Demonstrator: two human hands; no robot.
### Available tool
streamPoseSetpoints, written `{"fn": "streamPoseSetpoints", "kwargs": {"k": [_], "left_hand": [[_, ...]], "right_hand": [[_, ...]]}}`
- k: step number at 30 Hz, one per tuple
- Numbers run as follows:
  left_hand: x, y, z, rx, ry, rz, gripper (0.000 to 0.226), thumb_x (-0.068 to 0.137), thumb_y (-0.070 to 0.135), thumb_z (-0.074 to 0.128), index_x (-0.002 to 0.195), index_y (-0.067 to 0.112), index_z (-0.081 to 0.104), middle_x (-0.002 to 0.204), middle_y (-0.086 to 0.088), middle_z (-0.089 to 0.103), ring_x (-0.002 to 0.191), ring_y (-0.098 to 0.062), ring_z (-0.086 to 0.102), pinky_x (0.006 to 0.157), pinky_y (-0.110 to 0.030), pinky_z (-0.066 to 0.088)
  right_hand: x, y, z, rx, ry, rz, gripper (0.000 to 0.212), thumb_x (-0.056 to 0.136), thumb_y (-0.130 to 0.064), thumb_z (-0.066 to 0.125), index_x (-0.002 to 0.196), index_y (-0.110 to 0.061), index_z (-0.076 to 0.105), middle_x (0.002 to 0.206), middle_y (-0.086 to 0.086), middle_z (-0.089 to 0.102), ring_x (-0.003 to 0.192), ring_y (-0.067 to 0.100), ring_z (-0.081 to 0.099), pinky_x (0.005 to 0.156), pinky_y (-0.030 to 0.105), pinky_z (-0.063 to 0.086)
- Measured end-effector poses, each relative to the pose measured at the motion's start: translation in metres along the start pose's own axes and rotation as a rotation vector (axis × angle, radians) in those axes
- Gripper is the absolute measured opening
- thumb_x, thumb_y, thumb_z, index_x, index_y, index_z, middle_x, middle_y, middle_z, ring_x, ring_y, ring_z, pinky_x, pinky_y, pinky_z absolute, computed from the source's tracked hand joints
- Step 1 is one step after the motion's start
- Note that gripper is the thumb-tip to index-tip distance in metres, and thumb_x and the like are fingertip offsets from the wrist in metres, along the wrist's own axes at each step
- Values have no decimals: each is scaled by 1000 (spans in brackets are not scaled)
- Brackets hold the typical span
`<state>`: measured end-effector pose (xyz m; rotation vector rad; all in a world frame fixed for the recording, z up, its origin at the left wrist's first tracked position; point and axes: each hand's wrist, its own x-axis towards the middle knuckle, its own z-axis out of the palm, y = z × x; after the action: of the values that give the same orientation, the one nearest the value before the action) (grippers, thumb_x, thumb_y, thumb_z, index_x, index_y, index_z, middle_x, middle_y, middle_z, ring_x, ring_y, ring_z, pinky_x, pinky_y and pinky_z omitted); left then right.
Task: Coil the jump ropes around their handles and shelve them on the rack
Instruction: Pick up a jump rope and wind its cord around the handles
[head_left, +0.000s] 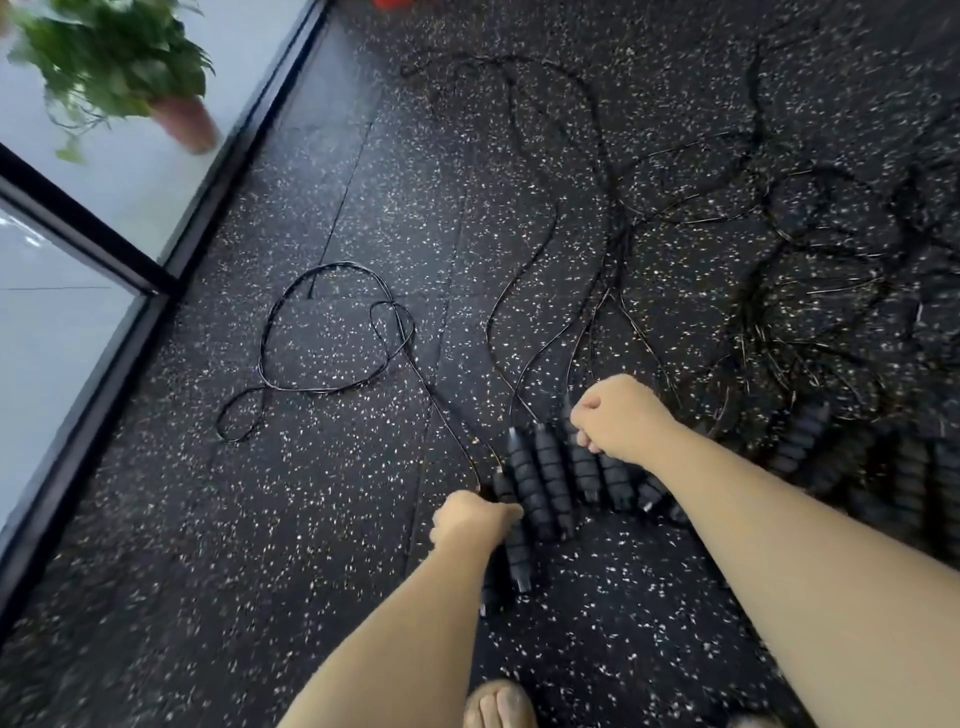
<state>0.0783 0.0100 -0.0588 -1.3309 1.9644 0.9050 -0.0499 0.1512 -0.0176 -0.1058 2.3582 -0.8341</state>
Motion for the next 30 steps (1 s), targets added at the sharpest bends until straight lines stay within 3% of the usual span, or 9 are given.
{"fn": "streamPoseSetpoints", "kwargs": {"k": [3,5,7,9,14,19,22,30], "left_hand": [[10,-2,12,-16,-15,-57,83,60,53,80,124,8,54,123,-9,62,117,-30,57,100,-40,49],[10,-3,15,-35,-18,-75,91,64,47,83,134,8,40,132,-11,53,123,-32,52,100,-40,48],[10,-6,17,25,2,-52,89,70,44,81,136,8,34,136,-11,49,125,-31,50,99,-41,48],[10,-9,20,111,61,-13,84,72,43,77,135,9,34,136,-9,47,127,-29,47,98,-39,47],[6,-11,17,364,259,117,72,78,43,70,133,13,32,138,-7,40,133,-26,35,100,-43,42],[3,-16,19,218,202,-56,104,69,69,65,143,11,23,142,-7,30,135,-27,27,102,-54,38],[6,-18,22,215,206,-82,101,71,75,64,141,12,26,141,-8,32,134,-28,30,101,-56,39],[10,-11,34,359,253,23,73,88,59,57,137,12,31,139,-8,38,132,-26,35,97,-47,41]], "right_hand": [[5,8,9,6,-12,0,21,79,-11,49,81,5,61,80,21,69,60,19,50,57,34,43],[6,12,11,12,-32,-5,21,79,-9,48,83,7,61,70,19,66,60,17,47,57,33,40],[8,15,11,26,-30,-2,24,79,-9,47,89,8,61,63,12,60,60,16,45,58,32,37],[8,18,11,27,-20,3,25,80,-9,48,93,8,61,65,17,63,60,15,45,59,31,38],[6,21,11,24,-35,10,23,80,-9,47,87,7,63,67,8,68,57,18,50,58,32,41],[5,21,12,3,-19,5,23,79,-10,48,86,5,65,75,10,72,59,18,53,56,33,42],[3,23,13,-24,-18,2,24,81,-13,48,88,1,67,76,8,73,63,18,55,59,37,49],[3,22,15,-61,-23,14,26,81,-12,48,93,2,66,79,9,73,62,16,52,58,35,47]]}}
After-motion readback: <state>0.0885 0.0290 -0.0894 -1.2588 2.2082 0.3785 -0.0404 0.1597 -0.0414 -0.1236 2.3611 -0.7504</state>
